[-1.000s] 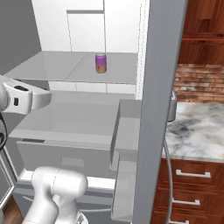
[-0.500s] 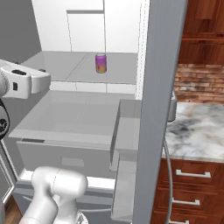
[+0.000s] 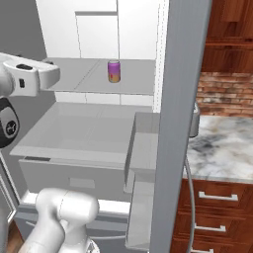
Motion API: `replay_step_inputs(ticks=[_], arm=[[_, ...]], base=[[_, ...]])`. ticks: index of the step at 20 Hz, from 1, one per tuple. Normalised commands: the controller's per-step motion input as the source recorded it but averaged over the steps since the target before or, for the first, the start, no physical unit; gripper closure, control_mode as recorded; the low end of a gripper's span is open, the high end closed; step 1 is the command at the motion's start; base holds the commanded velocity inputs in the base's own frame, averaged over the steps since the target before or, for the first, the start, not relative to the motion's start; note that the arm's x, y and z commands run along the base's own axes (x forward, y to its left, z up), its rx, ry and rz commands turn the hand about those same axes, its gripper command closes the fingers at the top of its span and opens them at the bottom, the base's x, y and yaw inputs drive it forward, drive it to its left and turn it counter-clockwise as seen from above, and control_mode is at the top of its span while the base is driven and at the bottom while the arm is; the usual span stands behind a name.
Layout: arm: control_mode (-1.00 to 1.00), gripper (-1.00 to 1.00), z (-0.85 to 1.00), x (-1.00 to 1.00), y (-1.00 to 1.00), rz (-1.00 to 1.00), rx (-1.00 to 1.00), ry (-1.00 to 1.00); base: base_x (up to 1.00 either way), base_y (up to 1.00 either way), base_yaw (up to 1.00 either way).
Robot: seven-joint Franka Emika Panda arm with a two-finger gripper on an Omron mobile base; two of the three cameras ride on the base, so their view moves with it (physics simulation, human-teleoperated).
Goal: Open the fridge, grab two sodas, and place both sodas inside the bowl with ice on the dining counter.
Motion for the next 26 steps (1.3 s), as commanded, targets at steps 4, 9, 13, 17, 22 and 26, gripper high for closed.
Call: replay_step_inputs(ticks=[4,9,13,17,22,26], arm=[[-1.0,-1.0,0.0,0.34,0.03,-0.01,-0.05,0.13],[-1.0,-1.0,-0.05,0.35,-0.06,0.0,-0.13,0.19],[-1.0,-1.0,0.0,0.59,-0.03,0.0,-0.11,0.09],[-1.0,-1.0,0.0,0.73,-0.01,0.0,-0.04,0.02],[-1.0,-1.0,0.0,0.63,-0.06,0.0,0.0,0.05],[-1.0,-1.0,-0.09,0.55,-0.09,0.0,0.0,0.04]], base=[[0.0,0.0,0.0],[0.0,0.0,0.0],[0.0,0.0,0.0],[0.0,0.0,0.0],[0.0,0.0,0.0],[0.0,0.0,0.0]])
